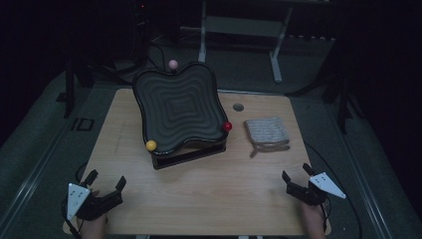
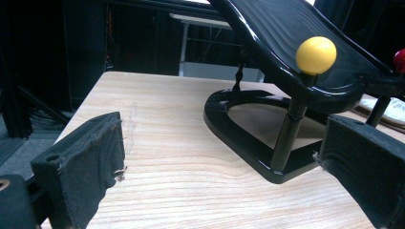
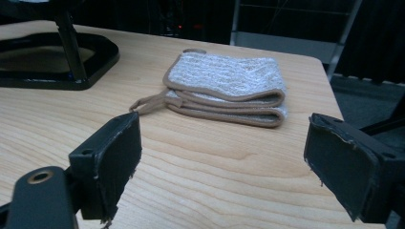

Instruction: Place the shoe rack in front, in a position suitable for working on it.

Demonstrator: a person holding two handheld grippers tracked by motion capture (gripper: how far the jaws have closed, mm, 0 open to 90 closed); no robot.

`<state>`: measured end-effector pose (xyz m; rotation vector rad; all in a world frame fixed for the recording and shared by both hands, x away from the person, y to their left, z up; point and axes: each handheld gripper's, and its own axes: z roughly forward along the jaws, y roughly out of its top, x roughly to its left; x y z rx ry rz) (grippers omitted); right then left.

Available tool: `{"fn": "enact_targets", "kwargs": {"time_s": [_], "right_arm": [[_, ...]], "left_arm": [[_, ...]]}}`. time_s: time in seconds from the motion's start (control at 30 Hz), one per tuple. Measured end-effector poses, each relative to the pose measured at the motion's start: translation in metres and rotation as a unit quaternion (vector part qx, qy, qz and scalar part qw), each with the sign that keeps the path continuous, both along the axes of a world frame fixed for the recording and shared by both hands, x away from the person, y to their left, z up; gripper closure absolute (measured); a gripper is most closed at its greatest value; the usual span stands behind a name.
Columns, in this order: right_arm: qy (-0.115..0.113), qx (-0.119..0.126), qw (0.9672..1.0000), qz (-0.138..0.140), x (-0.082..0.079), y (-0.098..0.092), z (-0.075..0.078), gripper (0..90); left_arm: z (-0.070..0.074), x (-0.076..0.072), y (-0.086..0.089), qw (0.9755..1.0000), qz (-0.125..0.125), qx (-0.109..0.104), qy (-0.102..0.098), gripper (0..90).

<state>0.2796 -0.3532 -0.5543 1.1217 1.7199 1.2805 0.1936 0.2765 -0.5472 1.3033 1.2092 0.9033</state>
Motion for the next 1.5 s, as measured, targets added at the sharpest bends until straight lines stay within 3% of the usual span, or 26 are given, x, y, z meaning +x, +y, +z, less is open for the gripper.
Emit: {"fn": "enact_targets", "kwargs": {"time_s": [0.1, 0.67, 0.73, 0.83, 0.9, 1.0, 1.2, 1.3, 1.5], "right_arm": [[0.002, 0.010, 0.9999, 0.001, 0.000, -0.002, 0.000, 12.6], [0.007, -0.020, 0.9997, -0.007, 0.001, 0.002, 0.000, 12.6], [0.009, -0.021, 0.9996, -0.013, 0.002, 0.002, 0.000, 12.6], [0.012, -0.013, 0.9997, -0.014, 0.002, 0.001, 0.003, 12.6], [0.013, 0.004, 0.9998, -0.013, 0.002, 0.002, 0.006, 12.6], [0.008, 0.006, 0.9999, -0.008, 0.002, 0.006, 0.015, 12.5], [0.000, 0.004, 0.9999, 0.013, 0.006, 0.019, 0.032, 11.5], [0.001, 0.020, 0.9995, 0.023, 0.011, 0.023, 0.039, 11.5], [-0.011, 0.039, 0.9986, 0.033, 0.020, 0.032, 0.056, 11.5]], "left_arm": [[-0.001, 0.000, 0.000, 1.0000, -0.001, 0.003, 0.001, 1.9], [0.001, -0.003, 0.002, 1.0000, -0.002, -0.004, 0.002, 1.9], [0.002, -0.004, 0.003, 1.0000, -0.006, -0.008, -0.002, 1.9], [0.007, -0.010, 0.001, 0.9997, 0.002, -0.010, -0.024, 1.9], [0.009, -0.010, 0.000, 0.9997, -0.001, -0.009, -0.021, 1.9], [0.011, -0.008, -0.002, 0.9998, -0.010, -0.007, -0.018, 1.9], [0.025, -0.002, -0.003, 0.9989, -0.031, -0.034, -0.011, 1.9], [0.032, -0.001, -0.005, 0.9984, -0.040, -0.040, -0.011, 1.9], [0.045, 0.003, -0.010, 0.9980, -0.053, -0.033, 0.003, 1.9]]}}
